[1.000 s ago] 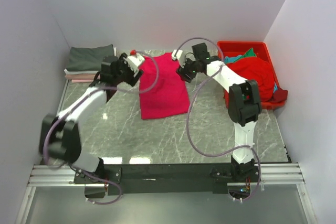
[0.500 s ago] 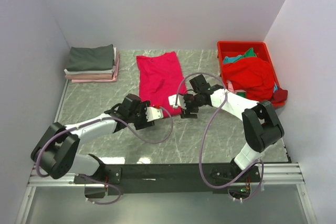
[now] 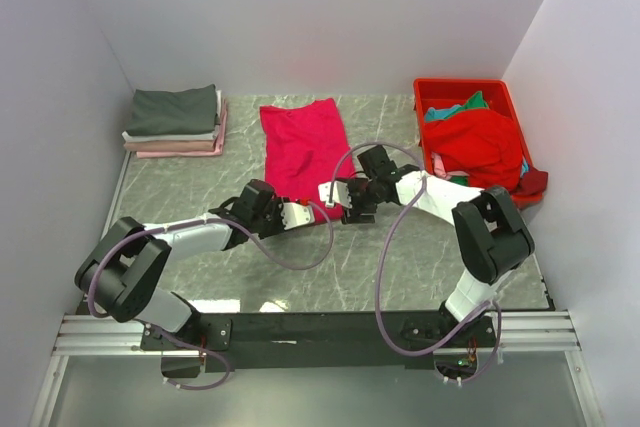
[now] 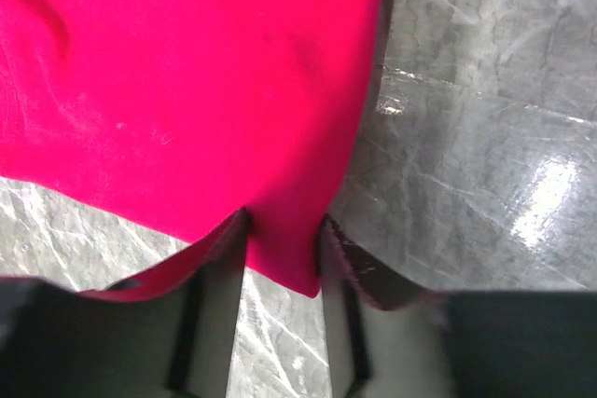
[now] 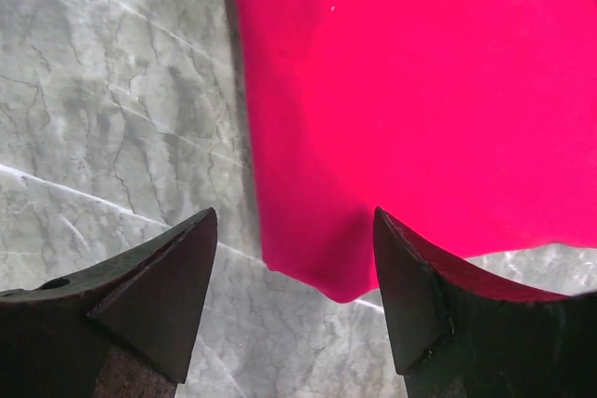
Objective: Fold and stack the t-shirts
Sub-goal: Fold the tshirt
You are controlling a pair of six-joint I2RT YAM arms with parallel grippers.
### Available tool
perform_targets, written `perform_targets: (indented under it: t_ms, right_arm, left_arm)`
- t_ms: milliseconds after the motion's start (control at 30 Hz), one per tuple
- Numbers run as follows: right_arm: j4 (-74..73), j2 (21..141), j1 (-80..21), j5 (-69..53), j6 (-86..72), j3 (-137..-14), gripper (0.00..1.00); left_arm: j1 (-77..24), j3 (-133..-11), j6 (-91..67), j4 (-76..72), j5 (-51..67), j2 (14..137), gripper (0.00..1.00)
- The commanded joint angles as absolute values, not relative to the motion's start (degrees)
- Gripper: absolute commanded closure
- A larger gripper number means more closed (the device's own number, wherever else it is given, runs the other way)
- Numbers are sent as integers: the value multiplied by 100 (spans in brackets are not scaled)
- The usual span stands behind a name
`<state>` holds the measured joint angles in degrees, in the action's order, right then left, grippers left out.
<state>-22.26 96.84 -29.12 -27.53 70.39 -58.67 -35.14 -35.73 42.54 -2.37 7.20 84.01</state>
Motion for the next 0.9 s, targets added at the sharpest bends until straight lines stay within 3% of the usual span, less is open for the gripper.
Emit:
perform_targets:
  t_ms: [0,233,433,633,867]
  right_arm:
    - [-2022,9765,-3032,-2567,7084,-5775,26]
    - [-1872,10002,-3085,-2338,6979,-5766,30]
    - [-1863,10143,-3059,-2346,6864,-5862,45]
    - [-2355,9888,-2603,-3225,6943,-6125,37]
    - [-2557,10054,-2627,-3032,7154,-6267,35]
  left_arm:
    - [-3542,-3498,4184,-448,703,8332,62]
    - [-3542,-3419,4157,-545,730,8323,72]
    - [-3533,-3393,4210,-571,712,8464,75]
    - [-3542,-3419,4245,-554,747,8534,72]
    - [-3542,-3375,4263,-580,729,8473,72]
